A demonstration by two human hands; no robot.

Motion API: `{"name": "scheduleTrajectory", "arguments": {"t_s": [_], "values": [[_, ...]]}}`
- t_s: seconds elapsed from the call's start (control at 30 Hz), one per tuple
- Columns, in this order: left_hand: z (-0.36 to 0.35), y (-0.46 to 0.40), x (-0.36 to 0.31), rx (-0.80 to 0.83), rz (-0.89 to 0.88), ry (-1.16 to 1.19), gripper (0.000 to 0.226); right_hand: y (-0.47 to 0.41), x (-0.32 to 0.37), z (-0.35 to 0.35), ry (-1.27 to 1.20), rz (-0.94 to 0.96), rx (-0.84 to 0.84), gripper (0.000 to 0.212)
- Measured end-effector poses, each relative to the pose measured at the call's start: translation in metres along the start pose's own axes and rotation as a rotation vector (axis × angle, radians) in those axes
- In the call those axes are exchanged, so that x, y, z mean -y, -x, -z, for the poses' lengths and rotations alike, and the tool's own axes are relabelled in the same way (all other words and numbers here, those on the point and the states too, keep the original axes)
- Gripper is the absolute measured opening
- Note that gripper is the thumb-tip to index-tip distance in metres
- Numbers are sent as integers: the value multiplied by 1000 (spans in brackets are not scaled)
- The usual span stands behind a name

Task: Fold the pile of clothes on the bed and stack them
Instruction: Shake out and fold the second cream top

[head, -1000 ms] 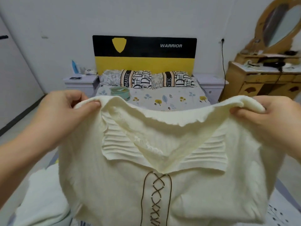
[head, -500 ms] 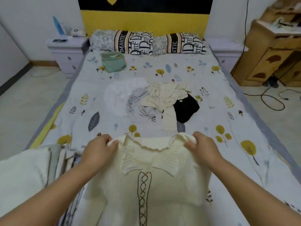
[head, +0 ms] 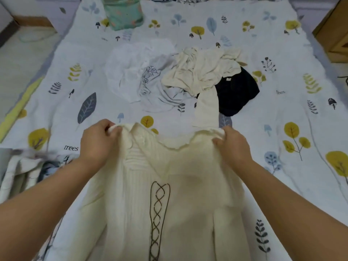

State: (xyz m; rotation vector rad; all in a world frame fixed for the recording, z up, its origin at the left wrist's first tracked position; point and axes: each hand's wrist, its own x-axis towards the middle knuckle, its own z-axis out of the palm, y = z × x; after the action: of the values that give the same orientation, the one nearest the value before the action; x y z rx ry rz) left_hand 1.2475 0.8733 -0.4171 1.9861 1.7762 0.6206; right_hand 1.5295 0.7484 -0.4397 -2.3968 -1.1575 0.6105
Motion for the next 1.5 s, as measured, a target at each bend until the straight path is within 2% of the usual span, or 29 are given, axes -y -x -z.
{"name": "scheduleTrajectory", "arguments": {"t_s": [0.07,0.1,0.2,0.3,0.37,0.43,0.53,0.67,0.8,0.87,0.93,1.0,1.07,1.17,1.23,1.33,1.4,1.5], "values": [[-21,-1,18,92,62,-8,17,-6,-17,-25,56,-165,157,43],[-32,-1,26,152,96,-9,20,-6,-25,-36,54,-233,185,49],[-57,3,47,311,135,-125,36,-1,-44,-62,114,-341,128,51],[-72,2,62,315,119,-181,43,2,-54,-76,197,-388,65,45],[-76,-4,67,253,101,-144,40,2,-61,-78,190,-328,86,29],[-77,-16,68,145,65,-117,31,-4,-69,-69,251,-190,47,20],[-73,-39,67,12,4,-92,23,-29,-77,-34,416,-35,-101,23],[-75,-59,66,-80,22,-91,27,-69,-90,10,564,-60,-165,25],[-94,-60,66,84,105,-245,29,-88,-93,-3,609,-175,-25,35],[-104,-62,63,195,131,-244,45,-91,-80,-20,473,-156,-56,35],[-112,-68,61,276,121,-261,49,-94,-67,-37,440,-77,-46,31],[-118,-74,61,315,54,-310,31,-99,-64,-50,545,-35,84,32],[-119,-80,61,251,-23,-285,16,-108,-67,-55,562,-9,144,26],[-117,-89,56,1,-59,-234,12,-124,-63,-51,497,69,-62,24],[-120,-92,50,-78,-38,-248,13,-134,-56,-51,452,48,-165,22],[-133,-82,40,-34,-111,-307,42,-130,-40,-64,421,-56,-223,39],[-143,-63,30,48,-278,-278,50,-111,-27,-81,374,60,-235,54],[-160,-35,29,214,-504,-302,55,-76,-26,-108,427,248,-29,66]]}}
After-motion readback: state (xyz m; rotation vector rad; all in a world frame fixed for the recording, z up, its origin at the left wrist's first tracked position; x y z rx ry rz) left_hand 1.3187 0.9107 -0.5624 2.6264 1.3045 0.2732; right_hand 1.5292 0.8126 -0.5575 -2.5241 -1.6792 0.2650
